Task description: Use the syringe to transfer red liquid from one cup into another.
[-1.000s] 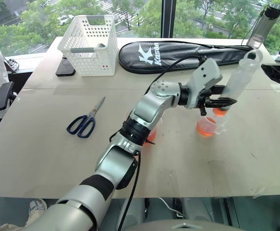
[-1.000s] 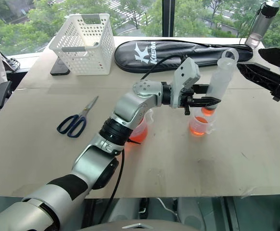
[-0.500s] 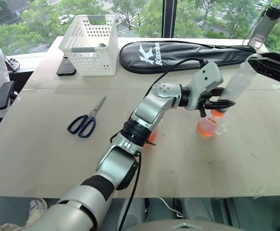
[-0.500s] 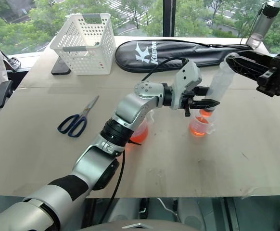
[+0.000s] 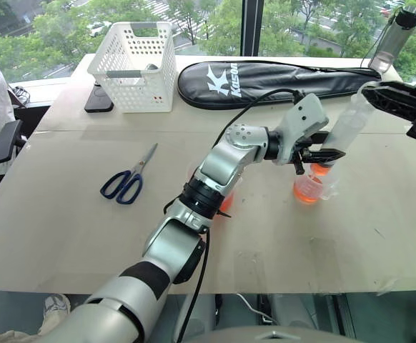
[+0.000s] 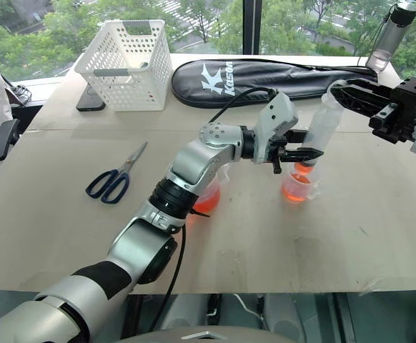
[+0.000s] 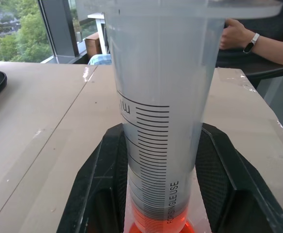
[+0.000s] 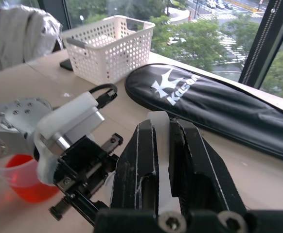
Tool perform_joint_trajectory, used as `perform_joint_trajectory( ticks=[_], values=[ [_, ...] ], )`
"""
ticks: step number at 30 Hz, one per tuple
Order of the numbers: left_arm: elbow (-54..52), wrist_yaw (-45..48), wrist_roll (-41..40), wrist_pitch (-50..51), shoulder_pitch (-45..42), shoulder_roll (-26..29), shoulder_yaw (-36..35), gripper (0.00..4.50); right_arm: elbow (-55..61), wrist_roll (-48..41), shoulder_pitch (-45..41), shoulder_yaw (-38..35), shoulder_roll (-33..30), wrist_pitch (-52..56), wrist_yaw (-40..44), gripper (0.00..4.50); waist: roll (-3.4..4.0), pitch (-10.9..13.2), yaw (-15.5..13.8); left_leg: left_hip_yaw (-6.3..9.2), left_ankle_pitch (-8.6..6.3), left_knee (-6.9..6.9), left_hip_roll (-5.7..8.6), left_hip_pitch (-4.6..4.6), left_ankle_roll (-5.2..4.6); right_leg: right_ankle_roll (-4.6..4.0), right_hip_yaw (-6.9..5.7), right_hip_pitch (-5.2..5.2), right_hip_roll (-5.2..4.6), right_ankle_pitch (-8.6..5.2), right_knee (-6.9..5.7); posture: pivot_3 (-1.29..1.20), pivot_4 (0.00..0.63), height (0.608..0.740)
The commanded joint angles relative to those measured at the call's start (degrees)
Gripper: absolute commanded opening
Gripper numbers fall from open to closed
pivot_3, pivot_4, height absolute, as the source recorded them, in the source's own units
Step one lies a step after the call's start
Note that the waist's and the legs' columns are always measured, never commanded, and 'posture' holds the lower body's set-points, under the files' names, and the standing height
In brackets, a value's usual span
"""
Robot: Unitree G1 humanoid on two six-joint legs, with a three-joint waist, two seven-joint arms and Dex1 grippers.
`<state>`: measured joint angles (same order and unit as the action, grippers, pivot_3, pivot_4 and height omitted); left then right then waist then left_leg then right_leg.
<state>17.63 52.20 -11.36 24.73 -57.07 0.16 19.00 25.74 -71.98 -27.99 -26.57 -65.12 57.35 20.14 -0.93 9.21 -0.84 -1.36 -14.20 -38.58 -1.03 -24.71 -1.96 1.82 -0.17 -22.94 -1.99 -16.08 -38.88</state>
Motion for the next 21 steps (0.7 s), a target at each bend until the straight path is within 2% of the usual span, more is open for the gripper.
perform_joint_trajectory(
  ticks=[1,5,10,21],
  values=[
    [-2.38,0.53,-0.55,-0.84,-0.42,-1.54,0.36,1.37,1.4,8.12,0.2,0.89,-5.35,-0.96,1.36,0.05,0.0,0.0,-0.01,0.0,0.0,0.0,0.0,0.0,0.0,0.0,0.0,0.0,0.0,0.0,0.01,0.0,0.15,0.724],
    [-2.79,0.2,-0.44,-0.47,-0.21,-1.75,0.38,1.37,2.29,7.6,-1.02,1.58,-6.72,-0.12,2.7,0.05,0.0,0.0,0.02,0.0,-0.04,0.0,0.0,0.0,-0.07,0.0,0.0,0.0,0.0,0.0,0.01,0.0,0.15,0.724],
    [-3.52,0.03,-0.44,0.1,0.15,-1.92,0.5,1.37,3.14,9.94,-1.84,2.33,-6.95,-0.2,2.26,2.23,0.01,0.0,0.02,0.01,-0.02,-0.01,0.0,0.01,-0.04,0.0,0.0,0.0,-0.02,0.0,0.0,0.0,0.15,0.724],
    [-5.21,-0.98,-0.49,1.69,0.93,-1.92,0.65,1.37,5.34,12.28,-4.65,2.48,-9.46,4.54,-1.28,2.23,0.01,0.0,0.0,0.01,0.04,-0.01,-0.01,-0.02,0.07,0.0,0.0,0.0,-0.06,0.0,0.01,0.0,0.15,0.724]
  ],
)
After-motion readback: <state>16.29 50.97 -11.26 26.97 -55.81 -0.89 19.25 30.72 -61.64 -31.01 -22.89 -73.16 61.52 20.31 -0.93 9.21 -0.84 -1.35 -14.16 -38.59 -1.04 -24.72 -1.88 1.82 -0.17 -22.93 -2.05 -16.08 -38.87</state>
